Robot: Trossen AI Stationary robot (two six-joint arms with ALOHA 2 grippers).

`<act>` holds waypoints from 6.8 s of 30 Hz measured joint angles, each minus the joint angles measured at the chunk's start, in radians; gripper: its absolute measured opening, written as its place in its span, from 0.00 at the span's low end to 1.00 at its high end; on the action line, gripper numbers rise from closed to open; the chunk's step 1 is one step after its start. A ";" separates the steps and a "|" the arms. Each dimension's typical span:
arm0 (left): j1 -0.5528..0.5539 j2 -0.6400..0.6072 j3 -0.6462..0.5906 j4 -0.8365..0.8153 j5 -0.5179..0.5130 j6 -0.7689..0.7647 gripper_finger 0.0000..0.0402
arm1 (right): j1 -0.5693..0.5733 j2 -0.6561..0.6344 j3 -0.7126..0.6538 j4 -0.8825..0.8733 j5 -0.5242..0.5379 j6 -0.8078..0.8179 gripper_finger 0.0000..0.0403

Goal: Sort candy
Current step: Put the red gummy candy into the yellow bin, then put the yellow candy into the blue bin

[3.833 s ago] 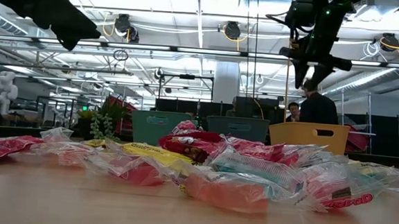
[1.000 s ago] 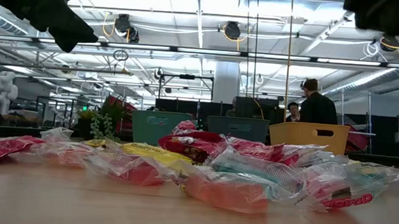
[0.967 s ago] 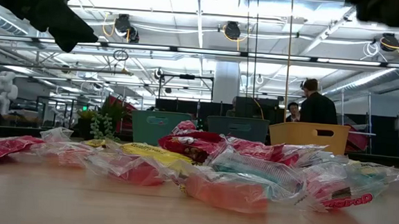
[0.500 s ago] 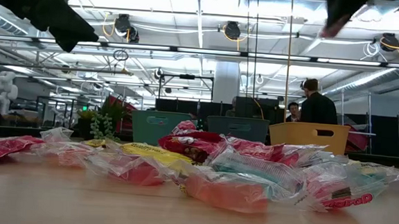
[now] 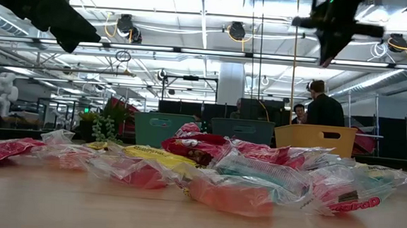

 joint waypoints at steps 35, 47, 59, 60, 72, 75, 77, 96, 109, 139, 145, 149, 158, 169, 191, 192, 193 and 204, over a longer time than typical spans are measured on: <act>0.000 0.000 0.000 -0.001 -0.039 0.002 0.28 | -0.438 0.114 -0.209 0.410 -0.232 -0.561 0.51; 0.000 0.000 0.000 -0.004 -0.038 0.002 0.28 | -0.221 0.114 -0.209 0.437 -0.305 -0.514 0.50; 0.000 0.000 0.000 -0.004 -0.039 0.002 0.28 | 0.031 0.114 -0.209 0.417 -0.301 -0.472 0.50; 0.000 0.000 0.000 -0.004 -0.038 0.002 0.28 | 0.052 0.115 -0.209 0.405 -0.301 -0.448 0.50; 0.000 0.000 0.000 -0.004 -0.038 0.002 0.28 | 0.324 0.249 -0.247 0.393 -0.389 -0.007 0.50; 0.000 0.000 0.000 -0.004 -0.038 0.002 0.28 | 0.403 0.280 -0.248 0.411 -0.411 0.121 0.50; 0.000 0.000 0.000 -0.004 -0.038 0.002 0.28 | 0.459 0.299 -0.248 0.424 -0.424 0.196 0.50; 0.000 0.000 0.000 -0.011 -0.038 0.002 0.28 | 0.667 0.604 -0.241 0.627 -0.451 0.514 0.43; 0.000 0.000 0.000 -0.015 -0.038 0.002 0.28 | 0.681 0.388 -0.250 0.467 -0.413 0.644 0.01; 0.000 0.000 0.000 -0.009 -0.038 0.001 0.28 | -0.132 0.271 -0.067 0.732 -0.356 -0.391 0.00; 0.000 0.000 0.000 -0.009 -0.038 0.000 0.28 | -0.235 0.361 -0.067 0.868 -0.414 -0.508 0.05; 0.000 0.000 0.000 -0.008 -0.038 0.000 0.28 | -0.271 0.402 -0.067 0.910 -0.453 -0.516 0.15; 0.000 0.000 0.000 -0.008 -0.038 0.001 0.28 | -0.276 0.412 -0.067 0.918 -0.462 -0.535 0.38; 0.000 0.000 0.000 -0.001 -0.038 0.001 0.28 | -0.275 0.407 -0.067 0.906 -0.486 -0.535 0.45; 0.000 0.000 0.000 -0.001 -0.038 0.002 0.28 | 0.216 0.190 -0.263 0.457 -0.360 0.041 0.42; 0.000 0.000 0.000 0.000 -0.038 0.002 0.28 | 0.245 0.187 -0.291 0.489 -0.361 0.093 0.41; 0.000 0.000 0.000 0.000 -0.038 0.001 0.28 | 0.275 0.187 -0.317 0.530 -0.361 0.141 0.40; 0.000 0.000 0.000 0.001 -0.030 0.001 0.28 | 0.449 0.238 -0.468 0.751 -0.350 0.518 0.37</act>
